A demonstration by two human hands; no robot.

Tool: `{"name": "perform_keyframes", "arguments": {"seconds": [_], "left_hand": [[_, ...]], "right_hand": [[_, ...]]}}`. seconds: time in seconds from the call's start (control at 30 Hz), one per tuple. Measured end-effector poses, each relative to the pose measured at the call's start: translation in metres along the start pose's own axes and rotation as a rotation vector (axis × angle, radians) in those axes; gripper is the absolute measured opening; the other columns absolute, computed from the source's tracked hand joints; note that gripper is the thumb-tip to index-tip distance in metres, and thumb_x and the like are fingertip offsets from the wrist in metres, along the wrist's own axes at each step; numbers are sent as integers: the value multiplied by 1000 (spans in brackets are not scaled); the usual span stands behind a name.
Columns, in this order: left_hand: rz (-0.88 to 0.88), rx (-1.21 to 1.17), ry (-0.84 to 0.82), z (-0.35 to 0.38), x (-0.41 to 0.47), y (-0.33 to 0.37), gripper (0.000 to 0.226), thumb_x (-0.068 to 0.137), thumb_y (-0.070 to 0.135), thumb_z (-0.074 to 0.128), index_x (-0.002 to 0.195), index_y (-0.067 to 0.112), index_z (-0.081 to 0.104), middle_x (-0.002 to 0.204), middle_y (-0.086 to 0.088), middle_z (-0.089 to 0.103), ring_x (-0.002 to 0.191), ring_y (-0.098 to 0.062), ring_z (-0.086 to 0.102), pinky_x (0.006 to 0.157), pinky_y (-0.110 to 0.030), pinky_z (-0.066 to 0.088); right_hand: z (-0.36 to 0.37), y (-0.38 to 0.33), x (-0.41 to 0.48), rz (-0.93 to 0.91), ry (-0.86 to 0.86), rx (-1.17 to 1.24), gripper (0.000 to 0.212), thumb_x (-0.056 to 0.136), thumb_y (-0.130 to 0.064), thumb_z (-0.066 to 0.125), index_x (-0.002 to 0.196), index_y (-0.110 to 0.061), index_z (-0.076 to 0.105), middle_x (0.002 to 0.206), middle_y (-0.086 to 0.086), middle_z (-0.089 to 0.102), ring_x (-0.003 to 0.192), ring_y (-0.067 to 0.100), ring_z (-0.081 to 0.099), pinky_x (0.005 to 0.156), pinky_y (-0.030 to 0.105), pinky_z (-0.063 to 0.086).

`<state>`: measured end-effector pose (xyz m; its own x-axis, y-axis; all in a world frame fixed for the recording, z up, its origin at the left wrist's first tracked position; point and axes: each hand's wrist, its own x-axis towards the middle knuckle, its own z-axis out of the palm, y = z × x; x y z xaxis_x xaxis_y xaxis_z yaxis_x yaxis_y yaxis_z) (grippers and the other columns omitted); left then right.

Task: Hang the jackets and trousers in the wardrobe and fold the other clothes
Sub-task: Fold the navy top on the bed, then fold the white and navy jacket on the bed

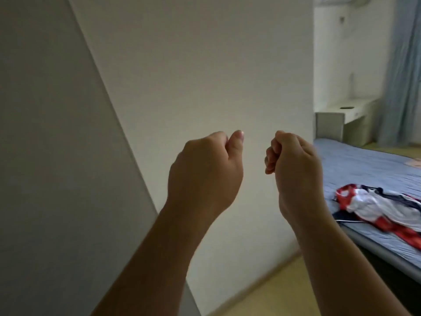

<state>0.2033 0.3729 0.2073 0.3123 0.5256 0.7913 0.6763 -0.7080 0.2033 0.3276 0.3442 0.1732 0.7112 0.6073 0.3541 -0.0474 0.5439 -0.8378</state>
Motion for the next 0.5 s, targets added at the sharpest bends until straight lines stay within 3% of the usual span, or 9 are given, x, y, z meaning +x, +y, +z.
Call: {"name": "perform_keyframes", "arguments": {"seconds": [0.13,0.23,0.3,0.4,0.5], "left_hand": [[-5,-176,-85,91,12,34,56,103,52,40,56,23,32,44,7,39,42,-11,44,44,-23,20],[5,-310,-185,153,21,56,57,103,52,41,54,22,33,48,12,50,54,-1,53,40,-19,27],[6,-370,-266,195,27,71,58,102,52,41,55,20,34,53,17,53,53,-6,51,42,-20,22],[15,-436,-335,257,37,93,58,103,50,43,55,18,35,46,4,45,46,-13,45,46,-27,26],[57,-538,-414,318,48,113,57,103,47,43,53,21,35,51,17,53,52,-4,52,45,-17,34]], "right_hand": [[-68,21,50,3,68,-78,39,98,-14,46,59,-18,44,68,12,43,65,25,37,59,39,33],[-112,37,83,35,110,-137,40,100,-12,45,60,-17,42,62,8,40,60,21,37,50,27,35],[-142,49,104,76,155,-154,37,99,-10,44,63,-16,39,60,5,36,57,17,34,48,25,32],[-183,71,135,124,244,-184,29,99,-11,44,69,-11,43,67,10,36,61,23,31,53,33,29],[-219,93,172,134,311,-258,26,97,-10,43,72,-9,47,69,10,39,65,24,30,58,40,26]]}}
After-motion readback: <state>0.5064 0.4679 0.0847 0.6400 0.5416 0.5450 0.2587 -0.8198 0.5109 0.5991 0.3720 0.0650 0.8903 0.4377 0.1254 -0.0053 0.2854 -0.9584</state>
